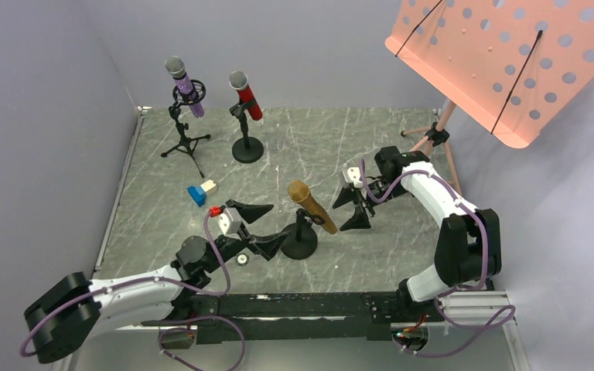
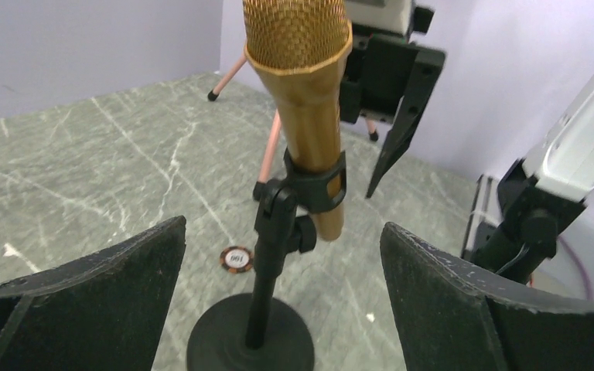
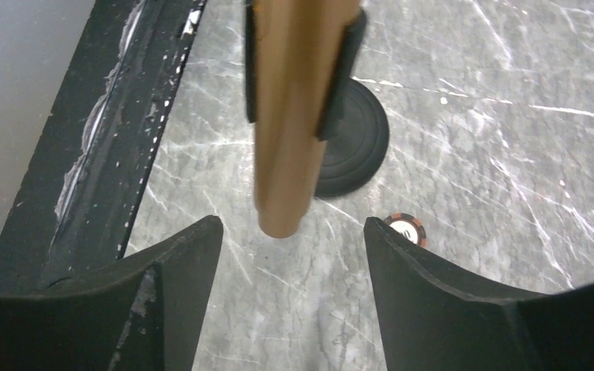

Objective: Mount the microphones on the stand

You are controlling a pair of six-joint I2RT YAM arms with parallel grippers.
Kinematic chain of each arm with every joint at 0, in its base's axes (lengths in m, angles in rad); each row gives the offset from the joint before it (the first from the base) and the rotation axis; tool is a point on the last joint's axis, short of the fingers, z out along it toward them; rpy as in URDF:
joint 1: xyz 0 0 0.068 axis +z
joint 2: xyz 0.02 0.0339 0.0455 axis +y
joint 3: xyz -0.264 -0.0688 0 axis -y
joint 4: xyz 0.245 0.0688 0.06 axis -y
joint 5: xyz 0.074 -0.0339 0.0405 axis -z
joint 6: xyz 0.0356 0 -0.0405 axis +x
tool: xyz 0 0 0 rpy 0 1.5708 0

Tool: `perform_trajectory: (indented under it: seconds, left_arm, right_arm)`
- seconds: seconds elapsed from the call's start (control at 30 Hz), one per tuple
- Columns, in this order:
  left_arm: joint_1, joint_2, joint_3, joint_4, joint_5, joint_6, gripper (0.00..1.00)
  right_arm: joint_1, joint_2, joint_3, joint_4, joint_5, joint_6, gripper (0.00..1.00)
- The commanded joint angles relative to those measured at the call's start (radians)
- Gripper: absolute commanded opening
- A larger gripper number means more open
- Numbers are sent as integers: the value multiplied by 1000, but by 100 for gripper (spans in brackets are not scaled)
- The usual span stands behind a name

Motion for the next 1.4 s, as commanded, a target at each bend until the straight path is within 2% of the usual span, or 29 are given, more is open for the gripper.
perform_trajectory:
  seconds: [0.0, 0.1, 0.2, 0.37, 0.53, 0.73, 0.83, 1.0, 1.13, 1.3, 1.37]
  left_arm:
    - [3, -124, -5, -301, 28, 97, 99]
    - [4, -158, -3, -378, 53, 185, 99]
    - [4, -119, -1, -376, 55, 300, 99]
    - [5, 74, 43, -226, 50, 370, 99]
    - [25, 313, 93, -14, 89, 364, 99]
    - [110, 529, 148, 169, 277, 226, 82]
    - [133, 592, 180, 190, 336, 175, 79]
    - [135, 657, 197, 225, 363, 152, 74]
    - [135, 694, 215, 227, 375, 123, 61]
    - [134, 714, 205, 272, 359, 109, 56]
    - [135, 711, 206, 266, 361, 115, 51]
  right_arm:
    - [-3, 2, -14, -141, -74, -254, 75]
    - [-4, 8, -18, -146, -76, -267, 77]
    - [-4, 14, -17, -149, -77, -270, 77]
    - [-7, 13, -16, -154, -72, -276, 77]
    - [-18, 12, -14, -165, -71, -289, 78]
    - [-27, 9, -11, -179, -73, -302, 78]
    - [-28, 12, -9, -186, -70, -308, 78]
    - [-28, 16, -7, -193, -65, -314, 78]
    - [-28, 18, -6, -195, -64, -314, 78]
    - [-31, 23, -4, -198, -63, -316, 78]
    - [-30, 24, -4, -198, -64, -316, 78]
